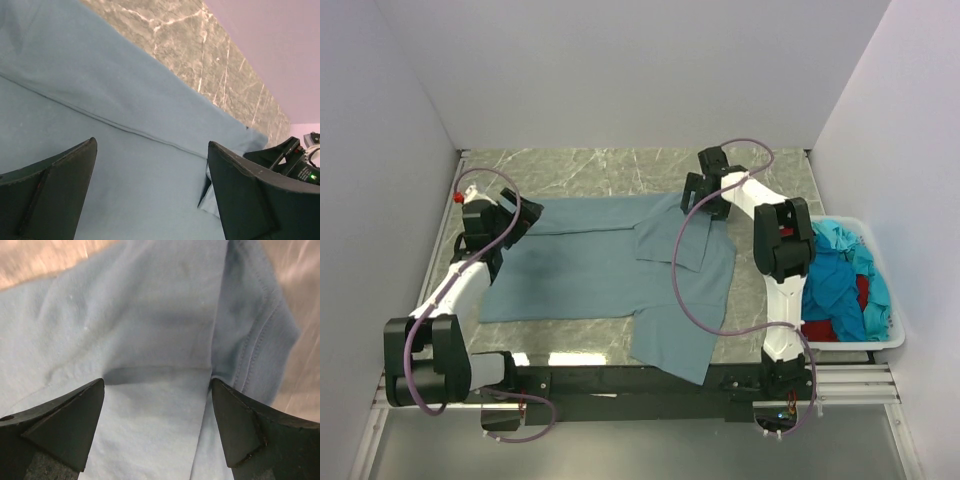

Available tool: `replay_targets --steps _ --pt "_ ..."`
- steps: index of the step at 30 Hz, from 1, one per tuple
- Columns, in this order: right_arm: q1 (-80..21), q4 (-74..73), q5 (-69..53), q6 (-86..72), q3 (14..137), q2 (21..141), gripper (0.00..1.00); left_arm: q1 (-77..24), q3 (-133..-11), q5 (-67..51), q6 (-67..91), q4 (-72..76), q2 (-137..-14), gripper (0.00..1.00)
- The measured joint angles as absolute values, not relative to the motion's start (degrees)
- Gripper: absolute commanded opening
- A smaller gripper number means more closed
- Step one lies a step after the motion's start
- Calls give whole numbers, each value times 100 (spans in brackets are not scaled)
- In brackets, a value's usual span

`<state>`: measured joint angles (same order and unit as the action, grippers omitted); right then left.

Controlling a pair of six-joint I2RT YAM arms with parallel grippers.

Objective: Fold and stack the t-shirts
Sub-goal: Fold the tshirt

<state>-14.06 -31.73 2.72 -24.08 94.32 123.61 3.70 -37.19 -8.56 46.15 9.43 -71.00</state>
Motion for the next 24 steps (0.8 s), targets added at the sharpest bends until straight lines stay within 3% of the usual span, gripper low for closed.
replay_targets --steps 10,24 --pt "-1308 -3354 314 -1929 10263 12387 94 600 -4372 -213 4770 -154 -7242 96" --pt "-1776 -2709 386 -2460 6733 8927 94 718 -3308 1566 6248 -2978 -5540 99"
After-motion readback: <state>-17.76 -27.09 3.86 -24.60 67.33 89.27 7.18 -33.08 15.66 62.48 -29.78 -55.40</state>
